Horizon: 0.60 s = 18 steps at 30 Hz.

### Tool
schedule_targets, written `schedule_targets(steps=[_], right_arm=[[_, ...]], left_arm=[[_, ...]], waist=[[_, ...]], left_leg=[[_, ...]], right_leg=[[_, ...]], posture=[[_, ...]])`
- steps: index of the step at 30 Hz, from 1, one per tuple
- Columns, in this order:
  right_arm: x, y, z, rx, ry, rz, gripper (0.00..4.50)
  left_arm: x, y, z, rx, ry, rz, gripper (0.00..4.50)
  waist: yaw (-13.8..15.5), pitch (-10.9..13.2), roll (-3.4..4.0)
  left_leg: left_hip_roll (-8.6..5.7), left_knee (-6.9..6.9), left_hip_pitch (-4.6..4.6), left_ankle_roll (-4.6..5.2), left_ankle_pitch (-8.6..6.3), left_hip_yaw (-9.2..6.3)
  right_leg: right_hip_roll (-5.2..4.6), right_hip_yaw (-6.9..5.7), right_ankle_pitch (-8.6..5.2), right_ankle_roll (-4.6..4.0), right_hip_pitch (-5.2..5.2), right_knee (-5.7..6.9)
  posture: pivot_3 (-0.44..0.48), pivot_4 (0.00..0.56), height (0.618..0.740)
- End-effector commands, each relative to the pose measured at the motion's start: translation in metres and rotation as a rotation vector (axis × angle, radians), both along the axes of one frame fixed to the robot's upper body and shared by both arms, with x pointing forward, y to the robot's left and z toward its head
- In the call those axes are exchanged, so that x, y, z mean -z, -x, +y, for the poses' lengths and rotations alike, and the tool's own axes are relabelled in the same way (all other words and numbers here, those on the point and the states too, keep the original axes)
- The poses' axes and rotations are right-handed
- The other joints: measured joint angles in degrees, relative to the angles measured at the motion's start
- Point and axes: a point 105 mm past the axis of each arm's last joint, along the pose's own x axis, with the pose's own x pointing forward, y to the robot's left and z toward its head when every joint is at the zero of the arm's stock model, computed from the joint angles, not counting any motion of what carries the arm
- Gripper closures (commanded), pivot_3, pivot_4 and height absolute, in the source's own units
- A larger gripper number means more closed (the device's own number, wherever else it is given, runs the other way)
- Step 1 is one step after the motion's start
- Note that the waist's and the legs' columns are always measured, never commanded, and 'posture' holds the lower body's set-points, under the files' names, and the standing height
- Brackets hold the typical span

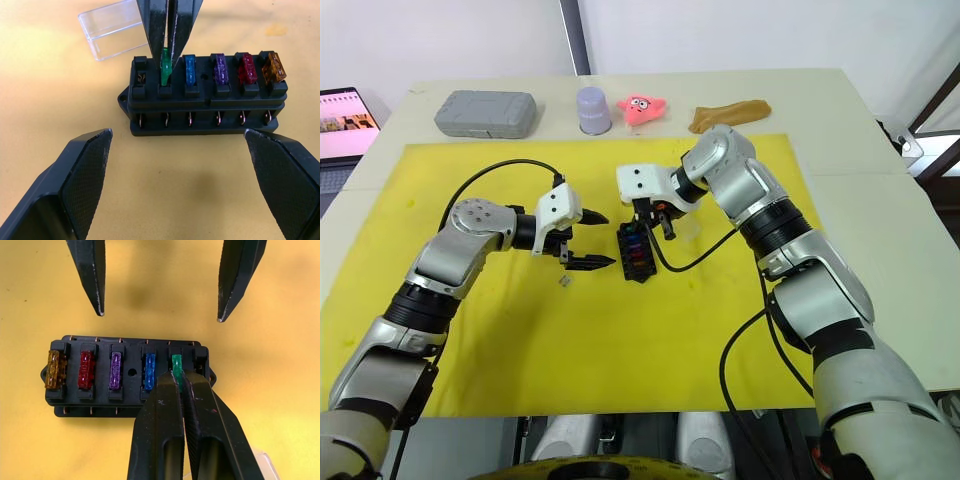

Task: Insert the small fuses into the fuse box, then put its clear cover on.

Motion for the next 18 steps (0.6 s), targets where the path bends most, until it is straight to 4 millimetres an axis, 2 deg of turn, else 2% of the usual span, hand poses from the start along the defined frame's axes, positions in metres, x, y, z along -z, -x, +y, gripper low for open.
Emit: schedule_targets(steps=[1, 8, 18], right_arm=[[0.001, 0.004, 0.003, -0.029, 0.026, 0.021, 4.50], [-0.013, 0.006, 0.005, -0.051, 0.044, 0.013, 4.50], [-0.019, 0.005, 0.009, -0.066, 0.062, 0.002, 4.50]], left_arm=[[-0.007, 0.001, -0.004, 0.018, 0.005, -0.041, 0.06], [-0.007, 0.001, -0.004, 0.020, 0.005, -0.044, 0.06], [-0.004, 0.003, -0.005, 0.020, 0.005, -0.045, 0.06]], waist=[[0.0, 0.0, 0.00], [0.0, 0.0, 0.00], [0.0, 0.0, 0.00]], left_leg=[[0.00, 0.00, 0.00, 0.00, 0.00, 0.00], [-0.01, 0.00, 0.00, 0.00, 0.00, 0.00], [-0.01, 0.00, 0.00, 0.00, 0.00, -0.01]], right_leg=[[0.00, 0.00, 0.00, 0.00, 0.00, 0.00], [0.00, 0.00, 0.00, 0.00, 0.00, 0.00], [0.00, 0.00, 0.00, 0.00, -0.01, 0.00]], posture=[[0.000, 0.150, 0.731], [0.000, 0.150, 0.731], [0.000, 0.150, 0.731]])
